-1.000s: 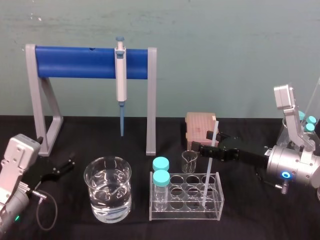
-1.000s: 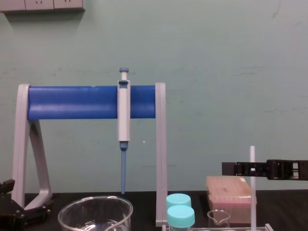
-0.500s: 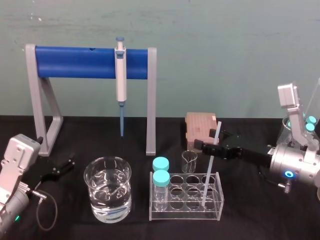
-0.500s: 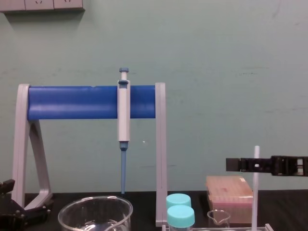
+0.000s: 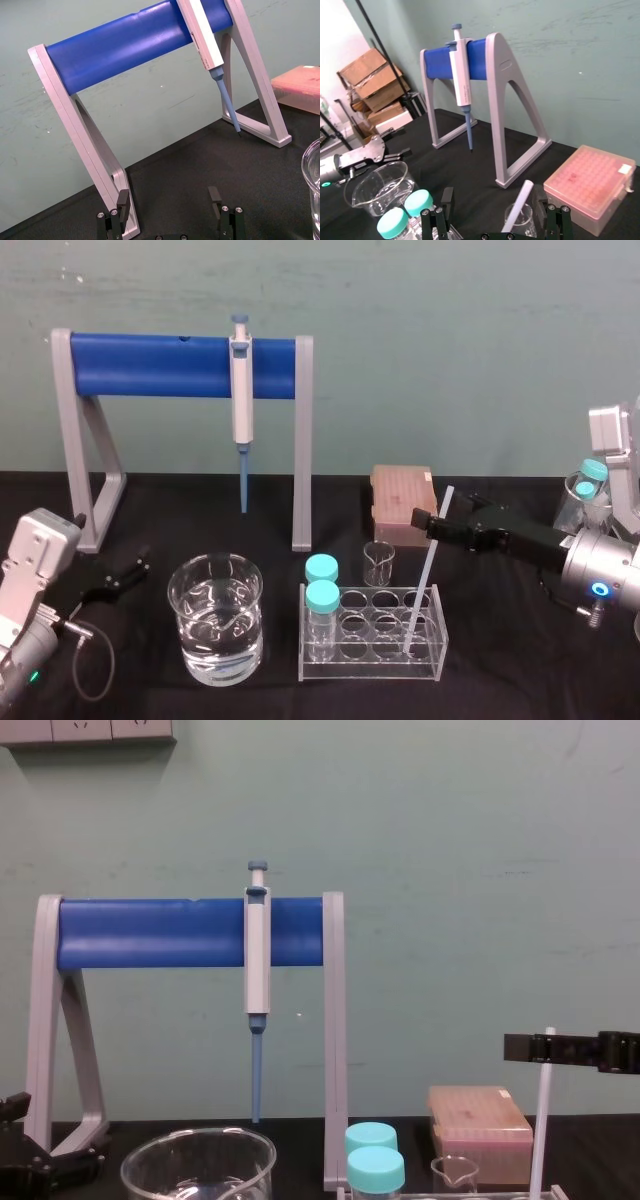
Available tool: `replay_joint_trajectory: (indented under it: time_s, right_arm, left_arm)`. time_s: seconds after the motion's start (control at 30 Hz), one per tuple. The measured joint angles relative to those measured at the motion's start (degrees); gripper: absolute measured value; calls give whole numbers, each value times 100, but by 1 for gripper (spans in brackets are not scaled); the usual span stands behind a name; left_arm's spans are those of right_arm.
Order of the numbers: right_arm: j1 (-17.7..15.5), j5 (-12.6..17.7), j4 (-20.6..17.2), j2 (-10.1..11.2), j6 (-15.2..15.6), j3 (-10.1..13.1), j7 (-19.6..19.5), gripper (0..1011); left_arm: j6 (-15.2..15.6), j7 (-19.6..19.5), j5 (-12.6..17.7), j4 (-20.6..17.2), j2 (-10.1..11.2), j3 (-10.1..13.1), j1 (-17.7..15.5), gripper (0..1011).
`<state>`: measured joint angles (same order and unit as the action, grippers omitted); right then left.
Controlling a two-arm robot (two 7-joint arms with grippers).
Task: Pick up the stirring rod with one hand, then place it down.
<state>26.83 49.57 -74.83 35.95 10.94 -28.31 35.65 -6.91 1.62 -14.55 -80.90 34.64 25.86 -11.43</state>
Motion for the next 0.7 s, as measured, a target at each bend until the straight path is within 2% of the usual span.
replay_joint_trajectory:
  time_s: [0.27,0.37,0.4,0.43,0.53,0.7]
  right_arm:
    - [-221,17,-183,65,-98,201,-337,1000]
    - [-438,12,-352,109,-173,378,-680,1000]
    - [-628,-2,-518,146,-241,534,-969,1000]
    - [-628,-2,-518,146,-241,534,-969,1000]
    - [-900,-69,-727,181,-351,735,-1399,1000]
    - [-1279,-375,-965,119,-589,968,-2217,1000]
  left_arm:
    - [0,0,0,0,0,0,0,1005]
    - [0,0,0,0,0,0,0,1005]
    - [0,0,0,0,0,0,0,1005]
    - [0,0,0,0,0,0,0,1005]
    - [0,0,0,0,0,0,0,1005]
    - [0,0,0,0,0,0,0,1005]
